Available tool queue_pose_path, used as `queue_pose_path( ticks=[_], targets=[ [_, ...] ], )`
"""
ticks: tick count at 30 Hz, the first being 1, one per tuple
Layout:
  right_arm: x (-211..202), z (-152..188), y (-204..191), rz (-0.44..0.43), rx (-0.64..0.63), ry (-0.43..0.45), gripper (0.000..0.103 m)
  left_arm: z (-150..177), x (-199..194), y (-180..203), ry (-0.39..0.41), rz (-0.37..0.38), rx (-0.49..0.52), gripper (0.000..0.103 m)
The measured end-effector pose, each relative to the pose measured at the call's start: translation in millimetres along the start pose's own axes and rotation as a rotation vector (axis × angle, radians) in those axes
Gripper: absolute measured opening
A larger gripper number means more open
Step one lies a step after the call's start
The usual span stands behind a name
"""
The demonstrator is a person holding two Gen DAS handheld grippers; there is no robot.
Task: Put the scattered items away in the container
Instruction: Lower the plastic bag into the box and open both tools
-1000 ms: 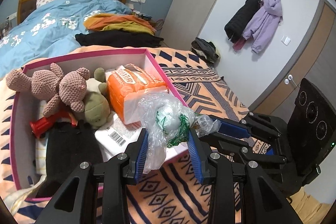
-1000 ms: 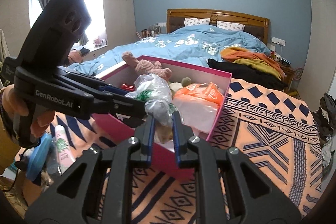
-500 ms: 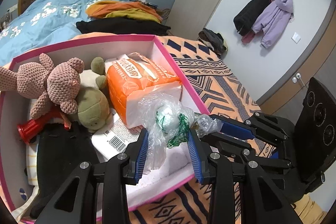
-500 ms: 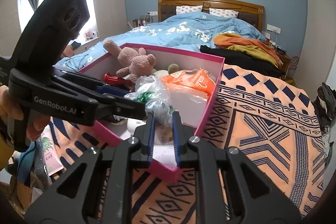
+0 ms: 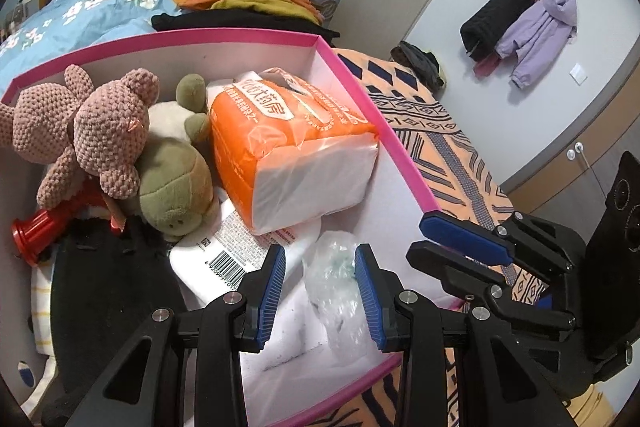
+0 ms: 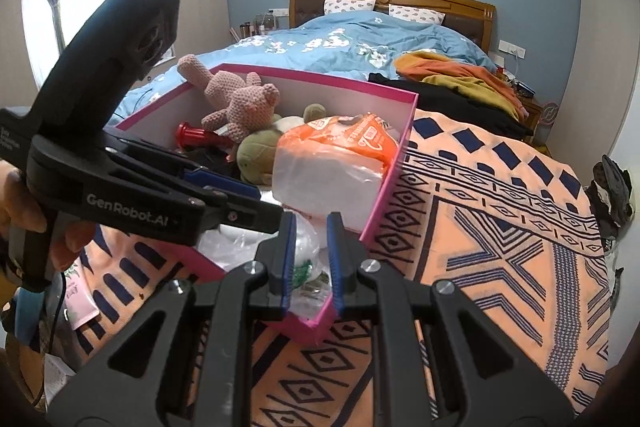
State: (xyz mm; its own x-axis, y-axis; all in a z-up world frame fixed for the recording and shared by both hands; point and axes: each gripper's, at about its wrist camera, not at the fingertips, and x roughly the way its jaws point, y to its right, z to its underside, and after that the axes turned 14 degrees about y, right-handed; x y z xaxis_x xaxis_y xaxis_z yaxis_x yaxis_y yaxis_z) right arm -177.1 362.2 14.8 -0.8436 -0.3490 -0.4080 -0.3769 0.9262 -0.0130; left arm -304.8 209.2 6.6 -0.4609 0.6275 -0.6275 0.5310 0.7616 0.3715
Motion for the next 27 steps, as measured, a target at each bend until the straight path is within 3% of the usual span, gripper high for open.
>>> queue_pose_path(
  ticks=[14,20,24,27],
  targets=[
    [-2.1,2.3,-3.3,-0.008,0.013,0.002,0.019,8.2,-0.5,6.9,-0.002,-0.006,0.032,0.036],
    [-6.8,5.4,-6.0,-0.007,0.02,0.012,0.019,14.5,-12.9,7.0,0.044,-0.018,0.035,0.049],
    [-9.9,7.0,-6.9,-0.006,0.026,0.019,0.019,17.9,-20.1,9.3,0.077,-0.049,0.052,0.05],
    [-12.7,8.0,-6.7,-0.005,0.034,0.031,0.019,21.2,-25.4,10.4,0.102,-0.063,0.052,0.07]
  ],
)
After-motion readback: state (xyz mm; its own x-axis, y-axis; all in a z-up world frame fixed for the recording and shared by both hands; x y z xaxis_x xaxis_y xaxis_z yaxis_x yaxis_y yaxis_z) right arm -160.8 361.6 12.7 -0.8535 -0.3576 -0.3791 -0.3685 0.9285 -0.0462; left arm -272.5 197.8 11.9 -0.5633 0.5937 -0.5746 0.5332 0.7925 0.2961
